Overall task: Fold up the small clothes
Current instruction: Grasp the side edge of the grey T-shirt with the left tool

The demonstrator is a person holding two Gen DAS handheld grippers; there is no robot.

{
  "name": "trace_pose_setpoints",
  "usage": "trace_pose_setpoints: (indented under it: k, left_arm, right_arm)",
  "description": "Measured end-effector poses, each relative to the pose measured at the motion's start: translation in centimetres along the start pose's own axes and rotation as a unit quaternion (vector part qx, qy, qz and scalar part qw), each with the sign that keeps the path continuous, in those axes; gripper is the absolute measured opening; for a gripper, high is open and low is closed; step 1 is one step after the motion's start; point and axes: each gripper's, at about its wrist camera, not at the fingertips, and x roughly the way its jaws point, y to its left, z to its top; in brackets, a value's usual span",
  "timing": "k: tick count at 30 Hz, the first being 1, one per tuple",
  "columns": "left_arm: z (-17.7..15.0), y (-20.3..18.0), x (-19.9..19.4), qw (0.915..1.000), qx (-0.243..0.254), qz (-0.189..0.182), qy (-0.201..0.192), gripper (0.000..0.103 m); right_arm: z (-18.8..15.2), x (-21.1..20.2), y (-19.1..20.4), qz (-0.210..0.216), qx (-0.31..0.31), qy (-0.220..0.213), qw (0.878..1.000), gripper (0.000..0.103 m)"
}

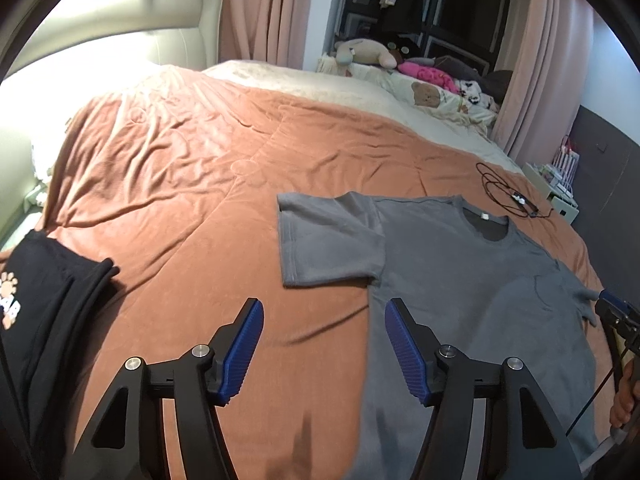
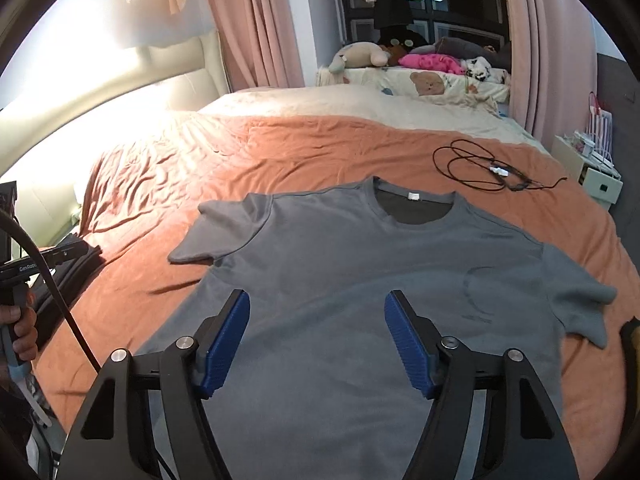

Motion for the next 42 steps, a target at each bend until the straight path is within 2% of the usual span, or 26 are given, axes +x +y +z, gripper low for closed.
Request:
trace_pose_setpoints:
  k: [10, 12, 17, 26, 33, 35, 42]
  left_arm:
    - [3.4, 1.6, 6.9, 0.9993, 0.006, 0.002, 0.036, 0.063]
    - [4.0, 2.0, 8.4, 0.9991, 0.001, 0.006, 0.042, 0.055]
    - [5.2, 3.4, 11.9, 0.998, -0.014, 0.0, 0.062, 0.051]
    - [7.2, 5.2, 17.5, 0.9953, -0.036, 0.0, 0.09, 0.051]
    - [8.4, 5.9, 21.1, 0.9925, -0.051, -0.007, 0.111, 0.051]
    - [8.5, 6.0, 22.2, 0.9911, -0.057, -0.013, 0.119, 0.051]
    - [8.5, 6.5, 25.1, 0.9882, -0.066, -0.007, 0.138, 0.051]
  right_arm:
    - [3.8, 7.4, 0.2, 0.036, 0.013, 0.033, 0.999, 0.064]
    - [4.4, 9.1, 0.3, 0.039, 0.013, 0.044, 0.998, 0.057]
    - [5.7, 12.9, 0.0, 0.045, 0.026, 0.069, 0.996, 0.047]
    - [7.2, 19.4, -0.2, 0.068, 0.047, 0.109, 0.991, 0.035]
    - [7.9, 23.5, -0.1, 0.081, 0.066, 0.13, 0.986, 0.031]
    - [7.9, 24.5, -0.2, 0.085, 0.073, 0.137, 0.984, 0.024]
    - [7.9, 27.8, 0.6, 0.094, 0.086, 0.154, 0.98, 0.013]
